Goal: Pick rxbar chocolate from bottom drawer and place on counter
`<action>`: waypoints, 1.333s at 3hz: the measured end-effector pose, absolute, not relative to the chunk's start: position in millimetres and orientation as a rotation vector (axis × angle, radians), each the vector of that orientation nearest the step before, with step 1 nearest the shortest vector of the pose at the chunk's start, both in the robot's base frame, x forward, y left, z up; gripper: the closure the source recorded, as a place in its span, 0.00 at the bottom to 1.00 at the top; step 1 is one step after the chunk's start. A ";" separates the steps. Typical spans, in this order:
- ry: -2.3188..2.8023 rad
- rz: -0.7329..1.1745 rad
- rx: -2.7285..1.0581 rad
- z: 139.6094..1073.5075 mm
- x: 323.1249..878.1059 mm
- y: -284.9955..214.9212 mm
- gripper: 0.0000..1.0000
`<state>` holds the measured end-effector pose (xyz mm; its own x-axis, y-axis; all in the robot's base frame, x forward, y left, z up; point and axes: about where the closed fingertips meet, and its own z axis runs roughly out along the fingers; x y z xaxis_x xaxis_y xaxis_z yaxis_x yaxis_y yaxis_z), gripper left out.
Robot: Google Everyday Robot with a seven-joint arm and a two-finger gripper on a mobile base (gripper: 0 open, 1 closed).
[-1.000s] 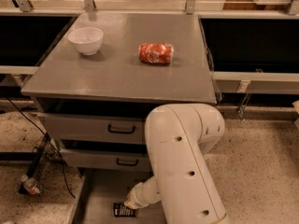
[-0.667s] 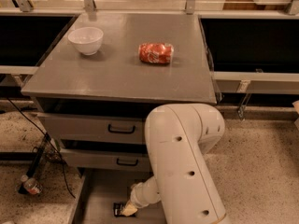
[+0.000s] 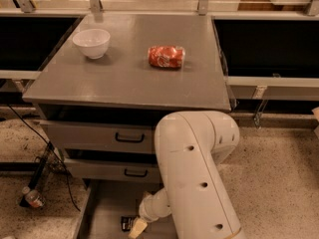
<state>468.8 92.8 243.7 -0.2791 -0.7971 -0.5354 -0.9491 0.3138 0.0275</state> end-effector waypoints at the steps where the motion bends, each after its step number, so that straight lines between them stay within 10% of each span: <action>1: 2.188 0.458 -1.519 207.1 475.6 95.6 0.00; 4: 2.151 0.452 -1.615 189.5 473.7 107.5 0.00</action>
Offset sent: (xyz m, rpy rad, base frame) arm 0.0126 0.0033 -0.0525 -0.0148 -0.0007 -0.0462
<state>473.7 107.5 189.5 -0.2441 -0.8277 -0.5054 -0.9611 0.2759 0.0123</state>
